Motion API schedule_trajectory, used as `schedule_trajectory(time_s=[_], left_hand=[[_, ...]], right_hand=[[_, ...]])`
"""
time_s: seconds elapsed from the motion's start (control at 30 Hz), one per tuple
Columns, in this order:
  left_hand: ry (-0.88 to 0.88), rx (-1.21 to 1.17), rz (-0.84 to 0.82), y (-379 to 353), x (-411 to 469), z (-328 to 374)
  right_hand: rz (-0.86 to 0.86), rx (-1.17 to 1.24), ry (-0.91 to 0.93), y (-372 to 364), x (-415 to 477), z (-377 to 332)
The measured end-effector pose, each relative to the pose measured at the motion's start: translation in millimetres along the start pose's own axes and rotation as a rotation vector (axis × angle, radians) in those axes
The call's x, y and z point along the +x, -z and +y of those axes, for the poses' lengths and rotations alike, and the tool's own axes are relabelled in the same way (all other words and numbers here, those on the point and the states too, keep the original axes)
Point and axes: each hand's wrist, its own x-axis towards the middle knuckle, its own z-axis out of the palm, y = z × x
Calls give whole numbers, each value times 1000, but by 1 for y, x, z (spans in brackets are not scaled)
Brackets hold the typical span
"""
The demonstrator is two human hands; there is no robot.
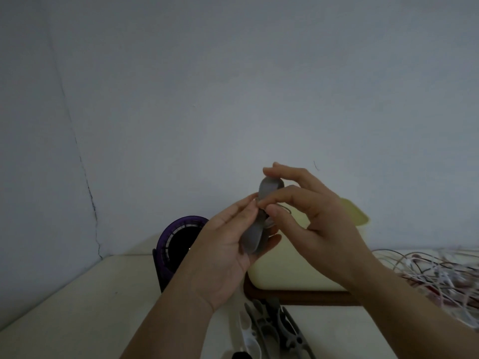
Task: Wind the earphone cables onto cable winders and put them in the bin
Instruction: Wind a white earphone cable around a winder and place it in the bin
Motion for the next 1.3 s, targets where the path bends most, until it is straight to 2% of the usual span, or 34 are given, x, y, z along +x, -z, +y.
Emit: schedule_trajectory(time_s=[0.1, 0.2, 0.37, 0.5, 0.77, 0.9, 1.07, 1.2, 1.3], left_hand=[[-178, 121, 94, -6, 2, -2], [-351, 313, 228, -9, 3, -6], [-468, 468, 267, -14, 0, -8], [-487, 457, 251, -14, -1, -8], [-483, 255, 135, -10, 0, -3], [-421, 141, 103, -11, 2, -5], [-320, 94, 152, -7, 6, -15], [-303, 204, 181, -3, 8, -20], [-282, 294, 216, 2, 11, -26]], right_hand=[[101, 102, -104, -2, 2, -5], [150, 309, -268, -5, 5, -13], [139, 570, -416, -6, 6, -23], [154, 651, -492, -5, 7, -23], [103, 807, -510, 4, 13, -21], [71, 916, -578, 7, 13, -17], [26, 815, -653, 8, 11, -5], [-57, 421, -605, 14, 8, 1], [-39, 337, -596, 14, 7, 4]])
